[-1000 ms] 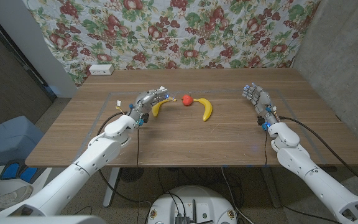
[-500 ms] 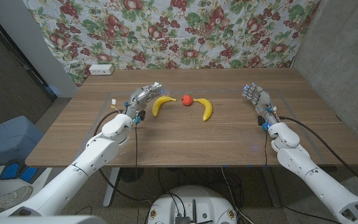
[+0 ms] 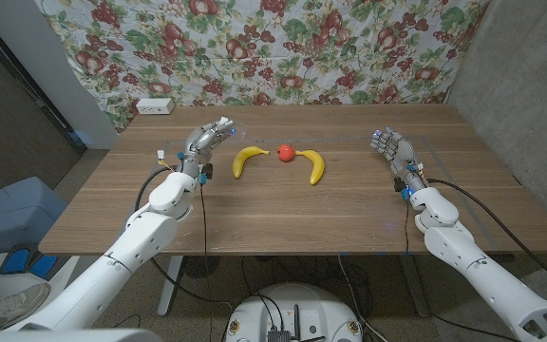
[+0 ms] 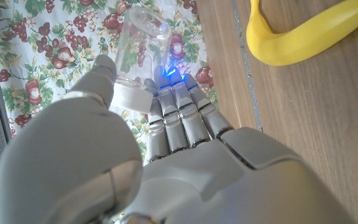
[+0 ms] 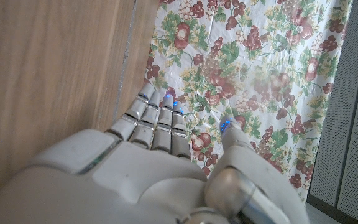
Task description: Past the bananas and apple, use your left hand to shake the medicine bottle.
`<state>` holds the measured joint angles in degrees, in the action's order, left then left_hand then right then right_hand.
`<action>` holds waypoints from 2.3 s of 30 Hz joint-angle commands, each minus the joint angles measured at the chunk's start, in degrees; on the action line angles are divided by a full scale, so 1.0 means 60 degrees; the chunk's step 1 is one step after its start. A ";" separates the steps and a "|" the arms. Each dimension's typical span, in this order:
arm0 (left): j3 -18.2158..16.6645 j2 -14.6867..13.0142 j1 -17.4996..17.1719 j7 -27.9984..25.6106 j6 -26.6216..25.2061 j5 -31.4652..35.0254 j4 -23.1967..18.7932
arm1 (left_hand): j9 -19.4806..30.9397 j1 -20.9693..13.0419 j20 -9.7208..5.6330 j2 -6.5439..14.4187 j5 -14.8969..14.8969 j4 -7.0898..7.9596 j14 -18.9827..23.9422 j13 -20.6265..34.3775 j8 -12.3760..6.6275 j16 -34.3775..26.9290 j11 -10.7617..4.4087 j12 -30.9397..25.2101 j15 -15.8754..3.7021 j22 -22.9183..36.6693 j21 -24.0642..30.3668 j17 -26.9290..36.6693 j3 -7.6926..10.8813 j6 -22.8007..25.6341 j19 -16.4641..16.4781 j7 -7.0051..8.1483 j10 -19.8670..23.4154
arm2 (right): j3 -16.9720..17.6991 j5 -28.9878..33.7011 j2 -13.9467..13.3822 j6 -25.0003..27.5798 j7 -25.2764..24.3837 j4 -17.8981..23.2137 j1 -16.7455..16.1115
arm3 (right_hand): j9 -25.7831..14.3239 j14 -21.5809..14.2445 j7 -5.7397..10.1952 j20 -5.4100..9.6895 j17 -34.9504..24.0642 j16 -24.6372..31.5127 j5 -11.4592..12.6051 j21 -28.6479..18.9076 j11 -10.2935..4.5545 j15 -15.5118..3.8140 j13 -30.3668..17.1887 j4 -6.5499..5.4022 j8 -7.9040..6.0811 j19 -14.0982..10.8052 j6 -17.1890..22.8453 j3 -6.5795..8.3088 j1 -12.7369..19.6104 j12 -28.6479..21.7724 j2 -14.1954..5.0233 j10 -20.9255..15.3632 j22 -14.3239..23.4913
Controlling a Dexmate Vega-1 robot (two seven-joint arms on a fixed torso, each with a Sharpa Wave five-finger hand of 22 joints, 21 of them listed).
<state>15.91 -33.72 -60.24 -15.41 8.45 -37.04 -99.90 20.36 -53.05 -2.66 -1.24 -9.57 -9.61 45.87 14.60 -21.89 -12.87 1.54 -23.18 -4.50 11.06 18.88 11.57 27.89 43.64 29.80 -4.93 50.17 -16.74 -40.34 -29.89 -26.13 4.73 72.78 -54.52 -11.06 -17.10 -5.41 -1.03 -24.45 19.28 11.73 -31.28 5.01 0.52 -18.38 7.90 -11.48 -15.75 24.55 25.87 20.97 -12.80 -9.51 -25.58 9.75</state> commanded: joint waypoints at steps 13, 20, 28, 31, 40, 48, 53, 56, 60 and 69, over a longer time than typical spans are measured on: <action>0.0268 -0.0045 0.0383 0.0726 -0.0374 -0.0262 0.0279 | 0.0250 -0.1828 -0.0125 0.1929 -0.0062 0.0024 0.0092 0.1194 -0.0038 0.0054 -0.1810 0.0011 -0.1512 0.0024 0.0076 0.0028 0.0057 0.1042 -0.0040 0.0436 0.2076 | -0.0045 0.0004 0.0078 0.0033 0.0055 -0.0214 0.0194 | -0.0050 -0.0044 0.0013 -0.0002 -0.0012 0.0029 0.0078 0.0057 -0.0016 -0.0034 -0.0007 0.0053 -0.0046 -0.0086 0.0066 0.0031 0.0031 -0.0088 0.0032 -0.0029 0.0054; 0.0650 -0.0165 0.0789 0.1426 -0.0856 -0.0463 0.0529 | 0.0259 -0.1828 -0.0114 0.1921 -0.0062 0.0021 0.0074 0.1201 -0.0026 0.0065 -0.1789 0.0019 -0.1514 0.0024 0.0081 0.0025 0.0054 0.1038 -0.0050 0.0443 0.2082 | -0.0066 0.0002 0.0141 0.0015 0.0075 -0.0355 0.0274 | -0.0050 -0.0036 0.0000 0.0001 -0.0013 0.0026 0.0078 0.0077 -0.0034 -0.0036 -0.0008 0.0052 -0.0044 -0.0091 0.0060 0.0030 0.0033 -0.0086 0.0033 -0.0021 0.0054; 0.1056 -0.0161 0.1194 0.2007 -0.1236 -0.0571 0.0880 | 0.0276 -0.1821 -0.0111 0.1927 -0.0064 0.0028 0.0060 0.1207 -0.0022 0.0075 -0.1787 0.0034 -0.1504 0.0023 0.0086 0.0021 0.0057 0.1046 -0.0062 0.0435 0.2076 | -0.0097 0.0004 0.0211 0.0019 0.0100 -0.0519 0.0392 | -0.0050 -0.0032 0.0003 0.0001 -0.0010 0.0022 0.0079 0.0101 -0.0016 -0.0010 -0.0007 0.0052 -0.0046 -0.0099 0.0066 0.0030 0.0038 -0.0080 0.0033 -0.0007 0.0055; 0.1098 -0.0155 0.1284 0.2066 -0.1243 -0.0551 0.0963 | 0.0277 -0.1814 -0.0108 0.1931 -0.0064 0.0036 0.0064 0.1211 -0.0016 0.0073 -0.1790 0.0042 -0.1497 0.0023 0.0087 0.0022 0.0056 0.1044 -0.0066 0.0430 0.2065 | -0.0109 0.0007 0.0237 0.0011 0.0121 -0.0596 0.0443 | -0.0050 -0.0030 -0.0001 0.0000 -0.0011 0.0021 0.0079 0.0109 -0.0010 -0.0031 -0.0008 0.0052 -0.0045 -0.0102 0.0064 0.0030 0.0039 -0.0082 0.0032 -0.0010 0.0055; 0.1120 -0.0106 0.1346 0.1999 -0.1215 -0.0522 0.1020 | 0.0285 -0.1818 -0.0115 0.1922 -0.0064 0.0028 0.0049 0.1222 -0.0006 0.0080 -0.1803 0.0047 -0.1504 0.0023 0.0094 0.0021 0.0053 0.1053 -0.0075 0.0414 0.2076 | -0.0107 -0.0006 0.0247 0.0040 0.0110 -0.0628 0.0477 | -0.0050 -0.0034 0.0007 -0.0001 -0.0011 0.0022 0.0080 0.0130 -0.0026 -0.0026 -0.0010 0.0052 -0.0047 -0.0117 0.0068 0.0030 0.0042 -0.0087 0.0032 -0.0016 0.0056; 0.0985 -0.0075 0.1154 0.1588 -0.1017 -0.0401 0.0838 | 0.0305 -0.1818 -0.0118 0.1934 -0.0065 0.0031 0.0067 0.1231 -0.0001 0.0068 -0.1813 0.0054 -0.1512 0.0022 0.0103 0.0027 0.0054 0.1053 -0.0072 0.0421 0.2080 | -0.0074 -0.0056 0.0217 0.0020 0.0161 -0.0598 0.0427 | -0.0050 -0.0037 0.0000 0.0001 -0.0010 0.0022 0.0080 0.0149 -0.0017 -0.0034 -0.0006 0.0051 -0.0043 -0.0122 0.0059 0.0030 0.0045 -0.0083 0.0032 -0.0011 0.0057; 0.0867 -0.0077 0.1024 0.1327 -0.0873 -0.0311 0.0718 | 0.0309 -0.1815 -0.0119 0.1928 -0.0064 0.0031 0.0055 0.1230 0.0013 0.0076 -0.1803 0.0063 -0.1505 0.0022 0.0108 0.0024 0.0054 0.1040 -0.0073 0.0420 0.2081 | -0.0072 -0.0048 0.0195 -0.0017 0.0205 -0.0604 0.0413 | -0.0050 -0.0040 0.0005 -0.0001 -0.0008 0.0022 0.0080 0.0160 -0.0003 -0.0021 -0.0008 0.0052 -0.0043 -0.0126 0.0058 0.0029 0.0047 -0.0083 0.0033 -0.0008 0.0057; 0.0748 -0.0049 0.0901 0.1075 -0.0716 -0.0234 0.0625 | 0.0310 -0.1815 -0.0119 0.1927 -0.0064 0.0030 0.0057 0.1233 0.0013 0.0074 -0.1808 0.0064 -0.1508 0.0022 0.0110 0.0026 0.0052 0.1054 -0.0076 0.0419 0.2088 | -0.0057 -0.0070 0.0194 -0.0029 0.0209 -0.0578 0.0386 | -0.0050 -0.0040 0.0009 -0.0001 -0.0007 0.0020 0.0081 0.0167 -0.0007 -0.0012 -0.0008 0.0052 -0.0041 -0.0129 0.0054 0.0029 0.0048 -0.0084 0.0033 -0.0009 0.0057; 0.0565 0.0000 0.0713 0.0660 -0.0489 -0.0091 0.0481 | 0.0309 -0.1812 -0.0119 0.1929 -0.0064 0.0032 0.0063 0.1230 0.0022 0.0071 -0.1808 0.0071 -0.1506 0.0022 0.0116 0.0027 0.0050 0.1056 -0.0072 0.0426 0.2091 | -0.0048 -0.0076 0.0183 -0.0044 0.0213 -0.0544 0.0355 | -0.0050 -0.0037 0.0009 -0.0001 -0.0009 0.0020 0.0081 0.0180 -0.0006 -0.0009 -0.0011 0.0051 -0.0043 -0.0131 0.0057 0.0028 0.0049 -0.0101 0.0033 -0.0045 0.0057; 0.0196 0.0132 0.0317 -0.0065 -0.0035 0.0163 0.0218 | 0.0313 -0.1818 -0.0126 0.1931 -0.0066 0.0027 0.0070 0.1228 0.0031 0.0067 -0.1805 0.0084 -0.1512 0.0021 0.0124 0.0030 0.0054 0.1073 -0.0076 0.0420 0.2100 | -0.0033 -0.0048 0.0134 -0.0054 0.0152 -0.0388 0.0246 | -0.0050 -0.0038 0.0011 0.0000 -0.0012 0.0021 0.0082 0.0209 -0.0027 -0.0032 -0.0010 0.0052 -0.0045 -0.0140 0.0062 0.0027 0.0053 -0.0085 0.0034 -0.0004 0.0058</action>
<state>19.48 -33.68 -55.78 -11.02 5.40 -37.71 -96.79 20.69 -52.90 -2.87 -1.10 -9.74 -9.48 46.04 14.61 -21.68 -12.42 1.53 -22.51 -4.70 11.06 19.31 11.57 27.75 43.65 29.59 -4.92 50.55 -17.10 -40.68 -28.76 -26.27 5.91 69.53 -52.36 -11.06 -17.10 -5.41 -1.12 -24.45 19.28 11.74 -30.07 5.01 0.52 -18.38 7.90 -11.48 -16.49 24.55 25.87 20.97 -13.21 -9.51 -25.58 10.00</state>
